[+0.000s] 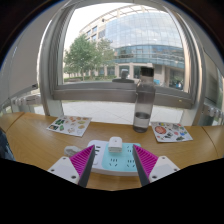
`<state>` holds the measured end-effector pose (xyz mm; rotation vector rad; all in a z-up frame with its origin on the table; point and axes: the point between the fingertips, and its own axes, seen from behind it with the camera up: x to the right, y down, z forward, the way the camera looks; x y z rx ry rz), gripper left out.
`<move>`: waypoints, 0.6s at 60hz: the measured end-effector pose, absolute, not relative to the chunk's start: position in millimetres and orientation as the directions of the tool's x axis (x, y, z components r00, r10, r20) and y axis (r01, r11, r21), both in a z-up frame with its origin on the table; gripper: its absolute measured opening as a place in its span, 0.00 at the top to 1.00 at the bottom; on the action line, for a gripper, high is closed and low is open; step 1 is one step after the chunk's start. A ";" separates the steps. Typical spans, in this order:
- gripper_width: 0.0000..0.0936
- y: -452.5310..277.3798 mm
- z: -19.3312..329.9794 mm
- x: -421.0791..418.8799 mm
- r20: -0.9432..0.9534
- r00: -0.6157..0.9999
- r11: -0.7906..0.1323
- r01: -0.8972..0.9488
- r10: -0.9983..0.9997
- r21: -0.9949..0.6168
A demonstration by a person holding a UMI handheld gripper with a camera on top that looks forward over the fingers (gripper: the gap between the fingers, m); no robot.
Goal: Unplug charger
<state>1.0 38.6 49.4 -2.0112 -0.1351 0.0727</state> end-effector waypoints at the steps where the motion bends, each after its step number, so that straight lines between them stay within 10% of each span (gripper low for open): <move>1: 0.23 41.9 46.1 4.8 0.008 0.993 -0.436 0.058 0.116 -0.898; 21: 0.74 85.7 24.2 0.5 0.055 0.997 -0.528 0.023 -0.045 -0.849; 36: 0.83 84.6 22.8 -2.3 -0.025 0.994 -0.559 -0.082 -0.109 -0.825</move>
